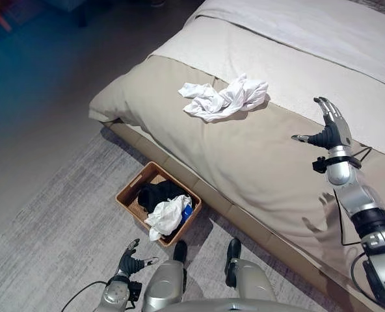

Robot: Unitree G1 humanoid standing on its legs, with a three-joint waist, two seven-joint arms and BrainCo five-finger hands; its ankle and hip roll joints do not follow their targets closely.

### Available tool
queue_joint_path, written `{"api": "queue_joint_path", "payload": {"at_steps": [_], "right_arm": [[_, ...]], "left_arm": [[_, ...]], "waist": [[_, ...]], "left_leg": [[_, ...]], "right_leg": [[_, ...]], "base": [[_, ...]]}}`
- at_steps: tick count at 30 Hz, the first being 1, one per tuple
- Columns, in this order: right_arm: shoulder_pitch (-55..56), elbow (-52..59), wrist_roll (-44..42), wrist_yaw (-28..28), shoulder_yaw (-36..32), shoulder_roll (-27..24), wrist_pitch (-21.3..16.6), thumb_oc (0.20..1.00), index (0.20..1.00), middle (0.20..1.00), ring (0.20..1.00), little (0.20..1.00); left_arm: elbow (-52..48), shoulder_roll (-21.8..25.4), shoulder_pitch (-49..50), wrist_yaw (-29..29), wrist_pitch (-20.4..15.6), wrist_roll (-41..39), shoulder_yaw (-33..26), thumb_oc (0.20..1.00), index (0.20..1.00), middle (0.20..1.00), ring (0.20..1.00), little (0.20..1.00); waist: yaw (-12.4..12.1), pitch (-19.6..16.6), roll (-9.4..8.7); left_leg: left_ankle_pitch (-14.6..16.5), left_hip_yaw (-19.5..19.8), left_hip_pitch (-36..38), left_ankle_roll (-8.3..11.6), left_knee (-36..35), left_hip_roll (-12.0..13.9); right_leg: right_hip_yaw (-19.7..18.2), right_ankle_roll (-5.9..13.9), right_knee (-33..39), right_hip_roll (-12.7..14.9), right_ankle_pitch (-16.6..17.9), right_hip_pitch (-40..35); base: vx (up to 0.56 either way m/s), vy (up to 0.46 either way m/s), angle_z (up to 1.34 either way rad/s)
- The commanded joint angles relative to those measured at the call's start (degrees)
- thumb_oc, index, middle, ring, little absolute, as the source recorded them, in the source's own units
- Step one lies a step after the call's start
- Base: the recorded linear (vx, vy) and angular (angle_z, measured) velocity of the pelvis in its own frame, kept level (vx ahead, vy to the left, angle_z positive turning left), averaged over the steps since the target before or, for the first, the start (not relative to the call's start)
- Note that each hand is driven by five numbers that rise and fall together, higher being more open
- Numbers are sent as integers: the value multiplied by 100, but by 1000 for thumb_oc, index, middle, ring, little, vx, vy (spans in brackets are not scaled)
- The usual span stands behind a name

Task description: Pick up clothes into the bucket

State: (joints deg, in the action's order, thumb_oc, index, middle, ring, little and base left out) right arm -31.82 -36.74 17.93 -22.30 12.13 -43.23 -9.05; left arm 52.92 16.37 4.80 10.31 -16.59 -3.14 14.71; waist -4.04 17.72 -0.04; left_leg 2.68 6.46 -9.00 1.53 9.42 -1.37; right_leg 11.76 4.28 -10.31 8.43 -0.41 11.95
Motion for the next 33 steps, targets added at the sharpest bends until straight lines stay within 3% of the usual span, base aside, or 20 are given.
{"api": "queue_joint_path", "payload": {"at_steps": [1,9,11,13,17,19,20,21,23,24,26,28,31,33], "right_arm": [[-880,-242,52,-368,282,-285,56,1000,1000,1000,1000,1000],[-1452,-733,-32,-392,656,-292,189,1000,1000,1000,1000,1000],[-1273,-722,-45,-372,566,-228,241,1000,1000,1000,1000,1000],[-1202,-688,-87,-357,479,-170,261,1000,1000,1000,1000,1000],[-1183,-751,-172,-391,414,-78,257,1000,1000,1000,1000,1000],[-1205,-709,-209,-333,463,-79,242,1000,1000,1000,1000,1000],[-1179,-755,-248,-343,487,-99,215,1000,1000,1000,1000,1000],[-1183,-760,-248,-344,494,-97,212,1000,1000,1000,1000,1000],[-1146,-689,-264,-338,542,-156,185,1000,1000,1000,1000,1000],[-1050,-700,-308,-334,546,-243,181,1000,1000,1000,1000,1000],[-985,-611,-319,-312,516,-315,208,1000,1000,1000,1000,1000],[-765,-623,-363,-291,387,-403,210,1000,1000,1000,1000,1000],[-825,-651,-421,-290,443,-436,242,1000,1000,1000,1000,1000],[-844,-691,-405,-281,459,-543,295,1000,1000,1000,1000,1000]], "left_arm": [[-229,249,-119,183,-124,-32,83,1000,1000,1000,1000,1000],[-330,155,-310,257,-98,-171,249,1000,1000,1000,1000,1000],[-250,92,-275,206,-45,-84,286,1000,1000,1000,1000,1000],[-192,105,-238,139,-8,11,318,1000,1000,1000,1000,1000],[-26,175,-210,94,32,170,286,1000,1000,1000,1000,1000],[218,203,-196,177,69,120,78,1000,1000,1000,1000,1000],[322,227,-192,209,75,110,-11,1000,1000,1000,1000,1000],[326,225,-190,209,72,110,-14,1000,1000,1000,1000,1000],[347,292,-219,239,53,101,-69,1000,1000,1000,1000,1000],[373,336,-288,278,40,57,-116,1000,1000,1000,1000,1000],[330,328,-320,302,29,27,-126,1000,1000,1000,1000,1000],[239,272,-349,323,10,3,-117,1000,1000,1000,1000,1000],[157,218,-411,382,-24,-126,-46,1000,1000,1000,1000,1000],[-70,159,-558,427,-66,-252,186,1000,1000,1000,1000,1000]], "waist": [[-143,94,-257],[-282,148,-349],[-277,132,-315],[-199,158,-271],[-143,198,-173],[2,193,-168],[112,207,-278],[120,211,-251],[282,239,-313],[408,225,-362],[452,223,-363],[438,109,-390],[426,61,-309],[442,49,-205]], "left_leg": [[166,63,-188,-56,409,-168],[451,159,-247,-222,795,-360],[603,228,-72,-404,876,-568],[669,256,73,-528,888,-675],[766,329,242,-575,929,-656],[827,452,565,-527,726,-661],[885,592,715,-489,625,-780],[901,605,740,-487,616,-750],[929,805,942,-445,466,-856],[949,1033,1074,-424,389,-939],[963,1173,1129,-392,379,-940],[971,1331,1083,-332,364,-961],[807,1417,1038,-220,161,-846],[634,1470,892,-27,-10,-622]], "right_leg": [[-43,307,-153,178,-201,-396],[-36,394,-564,413,-284,-472],[-182,469,-1304,641,46,-384],[-383,409,-1839,747,470,-212],[-677,312,-2283,647,378,129],[-853,316,-1802,377,262,603],[-955,445,-970,266,483,863],[-929,442,-931,241,490,818],[-1084,615,-124,-23,741,938],[-1343,731,261,-214,853,1042],[-1367,748,225,-254,866,992],[-1460,646,326,-170,889,796],[-1394,582,220,-158,895,829],[-1041,505,75,-57,730,880]], "base": [[4,38,8],[62,98,6],[155,229,25],[112,209,26],[99,101,20],[254,-11,-3],[285,-58,-6],[239,-90,-3],[255,-102,37],[254,-113,62],[156,-112,78],[115,-172,114],[30,-183,72],[48,-273,54]]}}
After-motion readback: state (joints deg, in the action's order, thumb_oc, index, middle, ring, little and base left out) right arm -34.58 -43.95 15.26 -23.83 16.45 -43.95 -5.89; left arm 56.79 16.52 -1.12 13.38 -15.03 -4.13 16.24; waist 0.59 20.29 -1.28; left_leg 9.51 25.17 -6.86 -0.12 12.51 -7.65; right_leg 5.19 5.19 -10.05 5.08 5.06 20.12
